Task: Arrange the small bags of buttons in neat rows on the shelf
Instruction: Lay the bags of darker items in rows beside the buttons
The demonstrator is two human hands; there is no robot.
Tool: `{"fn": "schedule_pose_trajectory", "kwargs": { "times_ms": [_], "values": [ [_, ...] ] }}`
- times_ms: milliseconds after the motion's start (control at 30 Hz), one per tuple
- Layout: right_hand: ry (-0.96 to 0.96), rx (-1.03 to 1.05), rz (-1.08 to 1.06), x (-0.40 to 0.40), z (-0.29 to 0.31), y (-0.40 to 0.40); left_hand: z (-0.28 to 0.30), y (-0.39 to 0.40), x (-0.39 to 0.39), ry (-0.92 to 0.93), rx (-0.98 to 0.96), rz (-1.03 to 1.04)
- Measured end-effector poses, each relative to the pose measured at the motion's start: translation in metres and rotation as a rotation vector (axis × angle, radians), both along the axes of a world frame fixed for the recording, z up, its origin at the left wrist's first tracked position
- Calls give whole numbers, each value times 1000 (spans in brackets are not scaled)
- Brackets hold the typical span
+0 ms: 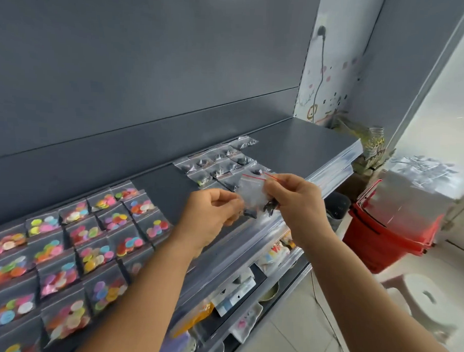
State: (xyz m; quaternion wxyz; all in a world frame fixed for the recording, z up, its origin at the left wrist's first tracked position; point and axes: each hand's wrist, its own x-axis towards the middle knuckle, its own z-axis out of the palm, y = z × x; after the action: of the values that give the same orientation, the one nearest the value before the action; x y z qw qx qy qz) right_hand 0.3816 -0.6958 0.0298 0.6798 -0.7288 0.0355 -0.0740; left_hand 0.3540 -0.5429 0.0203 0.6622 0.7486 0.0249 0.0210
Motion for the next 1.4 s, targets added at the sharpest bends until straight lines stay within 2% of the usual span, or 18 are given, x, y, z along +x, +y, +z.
{"fn": "schedule_pose_trajectory", "kwargs": {
  "times_ms": [167, 300, 467, 567, 733, 933, 1133, 1267, 1400],
  "values": [
    [20, -28, 30, 64, 0, -24, -9, -21, 69, 15, 45, 33],
    [21, -41, 49, 111, 2, -38, -3, -35, 118, -45, 71, 6],
    [8, -130, 186, 155, 0, -44, 5, -48, 161, -80, 140, 27],
    [1, -148, 287, 181, -2, -41, 2, -50, 180, -72, 163, 99],
    [77, -18, 388, 221, -10, -43, -8, -50, 210, -54, 166, 287],
    [127, -88, 462, 290, -24, -50, -13, -71, 249, 41, 190, 460],
    [94, -300, 493, 359, -38, -71, -15, -84, 294, 118, 306, 615],
    [122, -444, 572, 386, -53, -75, -27, -91, 314, 191, 397, 605],
    [27, -643, 635, 394, -58, -73, -36, -101, 324, 232, 634, 623]
  ]
}}
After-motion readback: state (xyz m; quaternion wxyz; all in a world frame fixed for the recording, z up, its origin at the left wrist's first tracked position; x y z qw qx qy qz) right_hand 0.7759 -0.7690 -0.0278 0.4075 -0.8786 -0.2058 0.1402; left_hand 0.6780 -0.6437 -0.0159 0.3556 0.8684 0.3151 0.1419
